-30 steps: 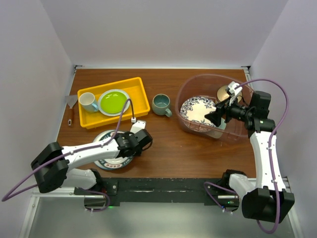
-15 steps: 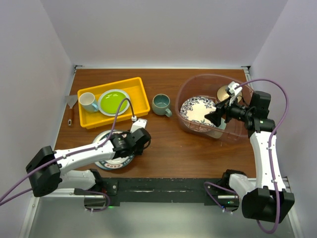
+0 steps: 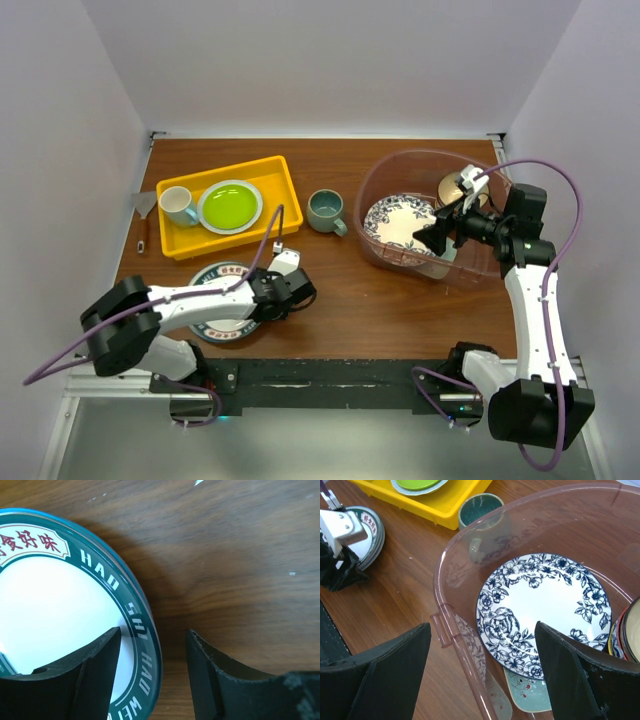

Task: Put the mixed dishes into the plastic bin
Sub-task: Pick up the plate at the center of the board.

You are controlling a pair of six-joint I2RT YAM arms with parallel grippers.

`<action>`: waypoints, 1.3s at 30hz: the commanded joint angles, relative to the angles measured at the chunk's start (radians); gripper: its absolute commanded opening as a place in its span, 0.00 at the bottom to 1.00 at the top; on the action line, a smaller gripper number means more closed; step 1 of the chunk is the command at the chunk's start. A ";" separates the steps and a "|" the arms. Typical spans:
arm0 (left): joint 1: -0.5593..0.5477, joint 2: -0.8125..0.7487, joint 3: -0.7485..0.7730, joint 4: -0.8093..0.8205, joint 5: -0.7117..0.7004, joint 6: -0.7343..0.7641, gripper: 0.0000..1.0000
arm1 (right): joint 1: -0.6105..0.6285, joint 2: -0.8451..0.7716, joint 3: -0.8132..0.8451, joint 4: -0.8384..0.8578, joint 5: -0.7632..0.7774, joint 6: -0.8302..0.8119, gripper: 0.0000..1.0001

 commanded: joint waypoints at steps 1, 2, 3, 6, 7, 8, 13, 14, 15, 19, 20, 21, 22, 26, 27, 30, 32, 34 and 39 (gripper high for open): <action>-0.042 0.075 0.067 -0.089 -0.127 -0.085 0.58 | -0.004 -0.004 -0.001 0.022 -0.039 -0.012 0.89; -0.050 0.090 0.074 -0.091 -0.137 -0.091 0.57 | -0.004 -0.002 -0.001 0.019 -0.037 -0.012 0.89; -0.062 0.096 0.077 -0.094 -0.139 -0.092 0.56 | -0.004 -0.004 -0.001 0.021 -0.039 -0.012 0.89; -0.079 0.103 0.090 -0.082 -0.131 -0.088 0.45 | -0.004 -0.002 -0.001 0.019 -0.037 -0.012 0.89; -0.085 0.103 0.091 -0.071 -0.127 -0.085 0.41 | -0.004 -0.002 -0.001 0.021 -0.039 -0.012 0.89; -0.088 0.095 0.096 -0.065 -0.116 -0.076 0.40 | -0.004 -0.004 -0.001 0.021 -0.039 -0.012 0.89; -0.102 0.054 0.100 -0.028 -0.072 -0.053 0.35 | -0.004 -0.001 -0.001 0.021 -0.040 -0.012 0.89; -0.102 0.035 0.103 -0.024 -0.059 -0.049 0.35 | -0.004 -0.002 -0.001 0.019 -0.040 -0.012 0.89; -0.103 0.026 0.102 -0.021 -0.055 -0.046 0.33 | -0.006 -0.001 0.000 0.021 -0.040 -0.012 0.89; -0.103 -0.014 0.108 -0.019 -0.044 -0.039 0.24 | -0.004 -0.002 -0.001 0.021 -0.040 -0.012 0.89; -0.103 -0.029 0.111 -0.022 -0.045 -0.037 0.21 | -0.004 -0.001 0.000 0.021 -0.042 -0.012 0.89; -0.103 -0.035 0.114 -0.025 -0.048 -0.034 0.17 | -0.004 -0.001 -0.001 0.021 -0.042 -0.012 0.89; -0.105 -0.042 0.119 -0.034 -0.053 -0.033 0.15 | -0.004 -0.001 0.000 0.021 -0.042 -0.012 0.89; -0.110 -0.083 0.152 -0.071 -0.082 -0.011 0.07 | -0.004 0.001 -0.001 0.021 -0.044 -0.011 0.89; -0.114 -0.092 0.157 -0.074 -0.088 -0.005 0.03 | -0.004 0.001 -0.001 0.021 -0.044 -0.011 0.89; -0.126 -0.130 0.189 -0.097 -0.113 0.024 0.00 | -0.004 0.001 -0.001 0.021 -0.044 -0.011 0.89; -0.134 -0.166 0.214 -0.116 -0.130 0.046 0.00 | -0.004 0.001 -0.001 0.022 -0.044 -0.011 0.89; -0.140 -0.189 0.229 -0.125 -0.133 0.072 0.00 | -0.004 0.004 -0.001 0.022 -0.045 -0.009 0.89; -0.146 -0.256 0.280 -0.136 -0.125 0.138 0.00 | -0.004 0.005 -0.003 0.025 -0.045 -0.007 0.89</action>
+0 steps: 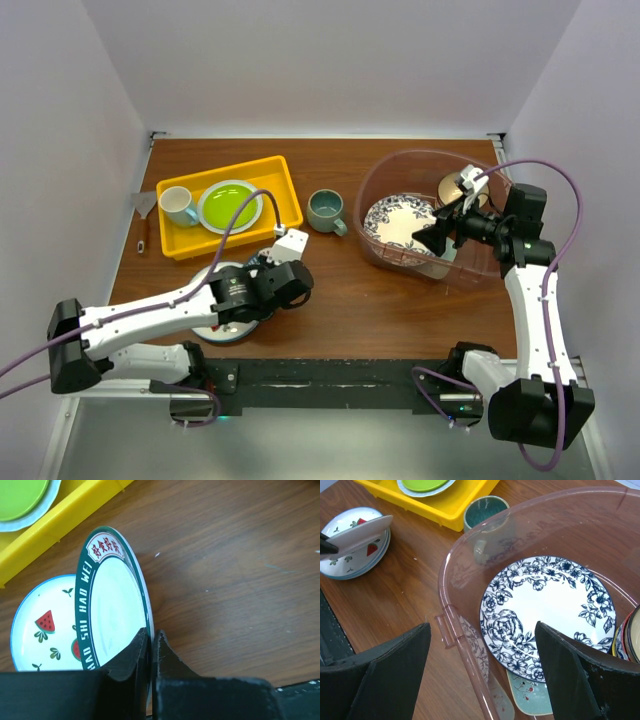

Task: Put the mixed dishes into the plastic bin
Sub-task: Pick up the plate at the center of the board.

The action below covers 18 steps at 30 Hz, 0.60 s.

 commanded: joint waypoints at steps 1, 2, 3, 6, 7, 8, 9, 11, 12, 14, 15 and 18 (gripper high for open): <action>-0.008 -0.068 0.075 0.022 0.005 0.084 0.00 | -0.004 0.003 -0.003 0.023 -0.024 -0.007 0.89; -0.008 -0.077 0.081 0.023 0.011 0.095 0.00 | -0.004 0.003 -0.003 0.025 -0.023 -0.007 0.89; -0.008 -0.085 0.086 0.030 0.019 0.112 0.00 | -0.004 0.005 -0.003 0.023 -0.023 -0.007 0.89; -0.008 -0.111 0.103 0.043 0.052 0.159 0.00 | -0.003 0.006 -0.004 0.025 -0.023 -0.004 0.89; -0.008 -0.120 0.111 0.046 0.069 0.184 0.00 | -0.004 0.006 -0.003 0.026 -0.023 -0.006 0.89; -0.008 -0.125 0.115 0.049 0.082 0.199 0.00 | -0.004 0.006 -0.003 0.028 -0.023 -0.006 0.89; -0.008 -0.131 0.120 0.053 0.091 0.212 0.00 | -0.004 0.008 -0.003 0.028 -0.021 -0.006 0.89; -0.009 -0.143 0.131 0.065 0.124 0.253 0.00 | -0.004 0.008 -0.003 0.028 -0.021 -0.006 0.89; -0.008 -0.156 0.135 0.080 0.150 0.265 0.00 | -0.003 0.008 -0.004 0.028 -0.023 -0.006 0.89; -0.009 -0.168 0.137 0.117 0.183 0.313 0.00 | -0.004 0.011 -0.004 0.030 -0.021 -0.006 0.89; -0.009 -0.180 0.137 0.128 0.213 0.325 0.00 | -0.004 0.012 -0.004 0.030 -0.021 -0.006 0.89; -0.008 -0.200 0.135 0.171 0.258 0.379 0.00 | -0.004 0.012 -0.004 0.030 -0.023 -0.006 0.89</action>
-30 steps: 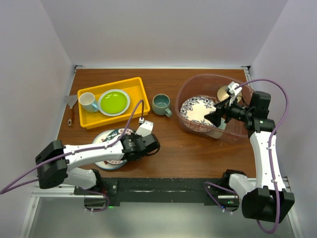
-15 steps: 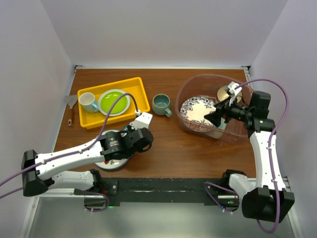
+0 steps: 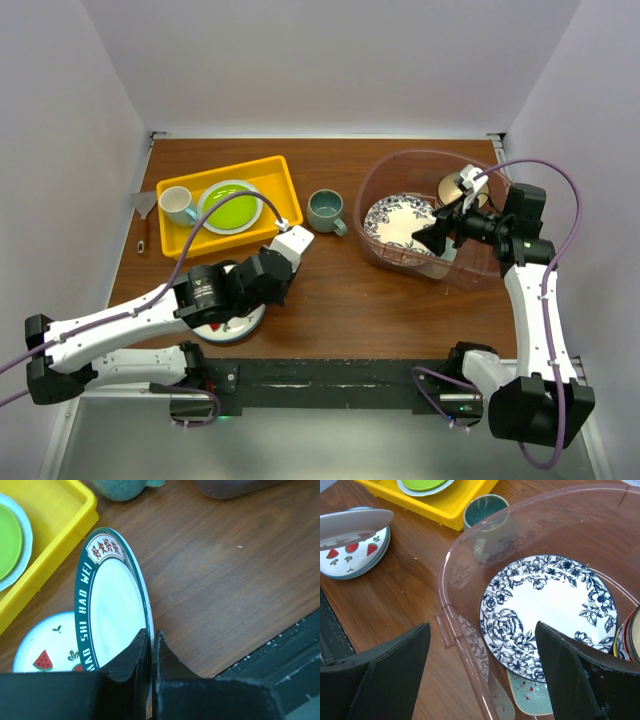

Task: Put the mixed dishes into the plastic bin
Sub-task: Pick up the plate at the center of the board.

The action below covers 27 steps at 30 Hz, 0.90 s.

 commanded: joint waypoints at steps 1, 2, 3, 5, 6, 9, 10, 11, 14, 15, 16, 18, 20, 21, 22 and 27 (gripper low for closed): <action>-0.006 -0.048 0.055 0.126 0.078 0.139 0.00 | -0.004 0.006 -0.004 0.029 -0.023 -0.006 0.89; -0.006 -0.049 0.053 0.141 0.088 0.150 0.00 | -0.004 0.006 -0.004 0.029 -0.023 -0.006 0.89; -0.006 -0.051 0.052 0.148 0.100 0.164 0.00 | -0.003 0.007 -0.006 0.029 -0.023 -0.006 0.89; -0.006 -0.052 0.049 0.167 0.109 0.191 0.00 | -0.004 0.007 -0.004 0.027 -0.026 -0.008 0.89; -0.006 -0.052 0.047 0.174 0.120 0.200 0.00 | -0.004 0.009 -0.004 0.027 -0.026 -0.009 0.89; -0.006 -0.057 0.041 0.206 0.138 0.234 0.00 | -0.004 0.012 -0.004 0.026 -0.030 -0.012 0.89; -0.006 -0.058 0.038 0.215 0.144 0.252 0.00 | -0.003 0.013 -0.003 0.023 -0.032 -0.014 0.89; -0.006 -0.061 0.035 0.235 0.149 0.263 0.00 | -0.004 0.012 -0.003 0.021 -0.038 -0.016 0.89; -0.008 -0.071 0.026 0.273 0.167 0.303 0.00 | -0.003 0.016 -0.001 0.018 -0.053 -0.022 0.89; -0.008 -0.077 0.018 0.284 0.176 0.312 0.00 | -0.004 0.019 0.000 0.015 -0.055 -0.023 0.89; -0.008 -0.077 0.013 0.293 0.180 0.332 0.00 | -0.004 0.021 0.003 0.010 -0.058 -0.026 0.89; -0.008 -0.077 0.006 0.312 0.183 0.351 0.00 | -0.004 0.022 0.008 0.004 -0.067 -0.034 0.89; -0.008 -0.077 0.001 0.325 0.187 0.372 0.00 | -0.003 0.029 0.013 -0.006 -0.073 -0.039 0.89; -0.008 -0.075 -0.004 0.330 0.189 0.381 0.00 | -0.003 0.029 0.014 -0.010 -0.076 -0.043 0.89; -0.009 -0.075 -0.007 0.335 0.187 0.394 0.00 | -0.003 0.033 0.022 -0.019 -0.082 -0.045 0.89; -0.011 -0.080 -0.027 0.361 0.177 0.453 0.00 | 0.004 0.064 0.054 -0.068 -0.098 -0.078 0.89</action>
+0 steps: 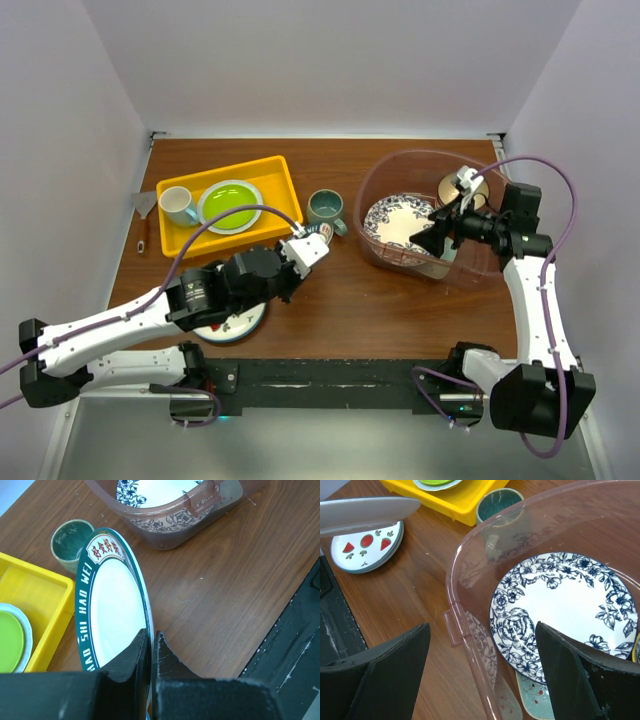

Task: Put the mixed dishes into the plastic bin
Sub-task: Pick up the plate at the center of the board.

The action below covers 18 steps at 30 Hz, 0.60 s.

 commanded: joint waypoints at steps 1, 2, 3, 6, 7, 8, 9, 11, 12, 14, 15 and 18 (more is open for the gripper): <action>-0.010 -0.028 -0.013 0.114 -0.011 0.103 0.00 | 0.005 0.025 0.065 -0.060 -0.046 -0.055 0.89; -0.011 -0.030 -0.018 0.124 -0.013 0.109 0.00 | 0.011 0.034 0.075 -0.073 -0.049 -0.061 0.89; -0.011 -0.033 -0.027 0.130 -0.018 0.124 0.00 | 0.015 0.048 0.084 -0.087 -0.049 -0.076 0.89; -0.014 -0.033 -0.048 0.155 -0.025 0.149 0.00 | 0.031 0.079 0.136 -0.146 -0.048 -0.110 0.89; -0.016 -0.033 -0.053 0.161 -0.028 0.154 0.00 | 0.041 0.085 0.145 -0.177 -0.045 -0.120 0.89; -0.016 -0.030 -0.062 0.172 -0.030 0.158 0.00 | 0.045 0.093 0.157 -0.194 -0.040 -0.138 0.89; -0.018 -0.028 -0.065 0.176 -0.037 0.164 0.00 | 0.051 0.105 0.177 -0.228 -0.037 -0.150 0.89; -0.021 -0.030 -0.078 0.195 -0.042 0.167 0.00 | 0.068 0.114 0.197 -0.255 -0.022 -0.173 0.89; -0.025 -0.031 -0.082 0.203 -0.047 0.171 0.00 | 0.072 0.120 0.214 -0.278 -0.017 -0.179 0.89; -0.031 -0.033 -0.094 0.221 -0.050 0.178 0.00 | 0.089 0.130 0.231 -0.297 -0.008 -0.187 0.89; -0.039 -0.030 -0.099 0.226 -0.059 0.183 0.00 | 0.097 0.133 0.243 -0.308 0.001 -0.190 0.89; -0.056 -0.031 -0.108 0.241 -0.073 0.189 0.00 | 0.132 0.142 0.265 -0.324 0.014 -0.189 0.89</action>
